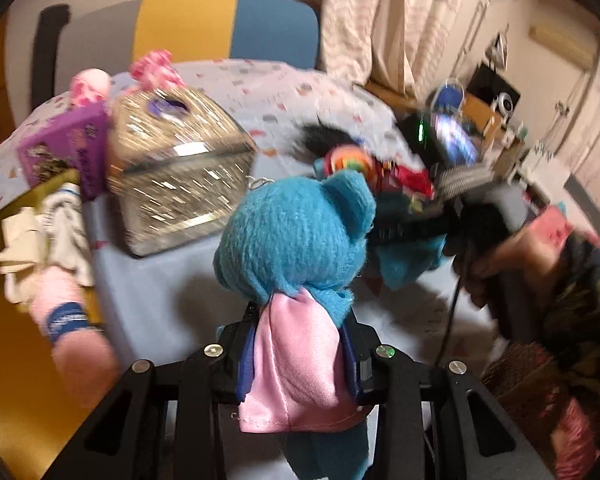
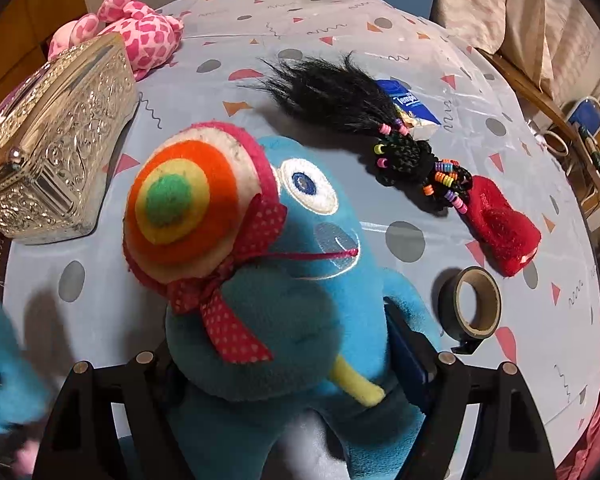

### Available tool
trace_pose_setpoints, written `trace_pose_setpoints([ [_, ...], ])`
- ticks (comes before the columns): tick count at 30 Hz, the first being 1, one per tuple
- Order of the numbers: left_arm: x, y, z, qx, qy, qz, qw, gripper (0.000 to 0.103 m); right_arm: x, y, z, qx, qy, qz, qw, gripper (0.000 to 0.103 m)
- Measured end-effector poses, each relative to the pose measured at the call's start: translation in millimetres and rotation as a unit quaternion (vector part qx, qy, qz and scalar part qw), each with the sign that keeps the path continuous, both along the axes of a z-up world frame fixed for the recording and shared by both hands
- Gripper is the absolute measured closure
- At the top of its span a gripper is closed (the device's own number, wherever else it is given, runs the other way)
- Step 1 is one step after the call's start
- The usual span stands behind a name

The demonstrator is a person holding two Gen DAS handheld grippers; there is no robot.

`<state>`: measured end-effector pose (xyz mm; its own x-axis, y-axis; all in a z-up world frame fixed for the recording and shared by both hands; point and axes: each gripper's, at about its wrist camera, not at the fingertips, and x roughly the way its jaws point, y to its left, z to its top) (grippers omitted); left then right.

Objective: Organize soft objects
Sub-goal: 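Lift the blue monster with the right tool while the left tool carries the bear toward the gold tray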

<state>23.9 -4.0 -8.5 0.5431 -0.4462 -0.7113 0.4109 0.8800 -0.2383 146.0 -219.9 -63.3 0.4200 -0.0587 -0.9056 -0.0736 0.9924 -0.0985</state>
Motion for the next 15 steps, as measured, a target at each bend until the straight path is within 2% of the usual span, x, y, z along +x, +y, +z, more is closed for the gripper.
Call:
trace_pose_setpoints([
  [5, -1.8, 65.1, 36.3, -0.038, -0.012, 0.067, 0.9970, 0.067, -4.8, 8.9, -2.6, -0.035, -0.007, 0.018, 0.999, 0.019],
  [8, 8.4, 119.8, 43.0, -0.042, -0.006, 0.133, 0.9902, 0.067, -5.8, 12.4, -3.6, -0.046, -0.009, 0.021, 0.999, 0.019],
  [11, 27.3, 177.7, 31.6, -0.041, 0.025, 0.204, 0.9778, 0.067, -6.5, 14.4, -3.6, -0.050, -0.010, 0.022, 0.998, 0.019],
  [12, 36.3, 200.9, 24.1, -0.050, 0.045, 0.229, 0.9711, 0.067, -7.0, 15.4, -3.5, -0.052, -0.010, 0.022, 0.998, 0.019],
  [15, 53.9, 234.9, 7.6, -0.054, 0.072, 0.267, 0.9595, 0.067, -7.5, 16.4, -3.4, -0.054, -0.010, 0.022, 0.998, 0.019],
])
